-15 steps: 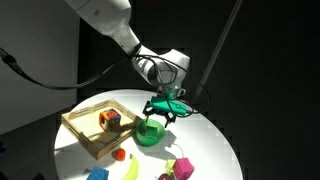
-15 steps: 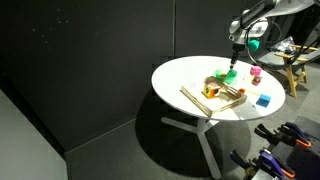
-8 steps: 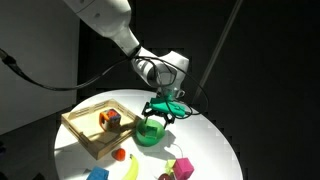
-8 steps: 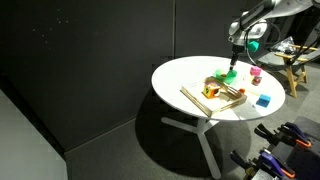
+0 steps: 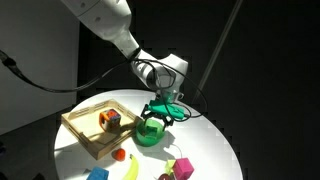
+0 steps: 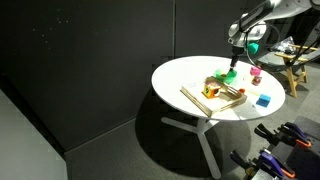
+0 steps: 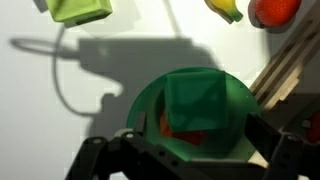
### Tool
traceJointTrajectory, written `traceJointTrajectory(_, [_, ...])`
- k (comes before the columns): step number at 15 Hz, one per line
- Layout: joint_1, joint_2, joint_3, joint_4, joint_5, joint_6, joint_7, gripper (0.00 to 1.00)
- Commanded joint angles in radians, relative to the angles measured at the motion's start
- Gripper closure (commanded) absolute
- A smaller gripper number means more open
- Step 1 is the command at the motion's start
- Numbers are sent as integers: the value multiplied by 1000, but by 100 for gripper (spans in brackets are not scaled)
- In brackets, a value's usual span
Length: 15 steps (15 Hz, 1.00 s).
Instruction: Take the green block from the bowl and put it on the blue block
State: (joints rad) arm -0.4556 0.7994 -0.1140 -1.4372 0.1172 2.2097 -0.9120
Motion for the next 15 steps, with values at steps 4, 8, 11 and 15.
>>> traceJointTrajectory(4, [-23, 20, 20, 26, -16, -9, -14, 0])
traceJointTrajectory(8, [-23, 23, 20, 28, -17, -10, -13, 0])
traceJointTrajectory(11, [-23, 24, 21, 27, -17, -11, -14, 0])
traceJointTrajectory(15, [-23, 29, 20, 29, -17, -12, -13, 0])
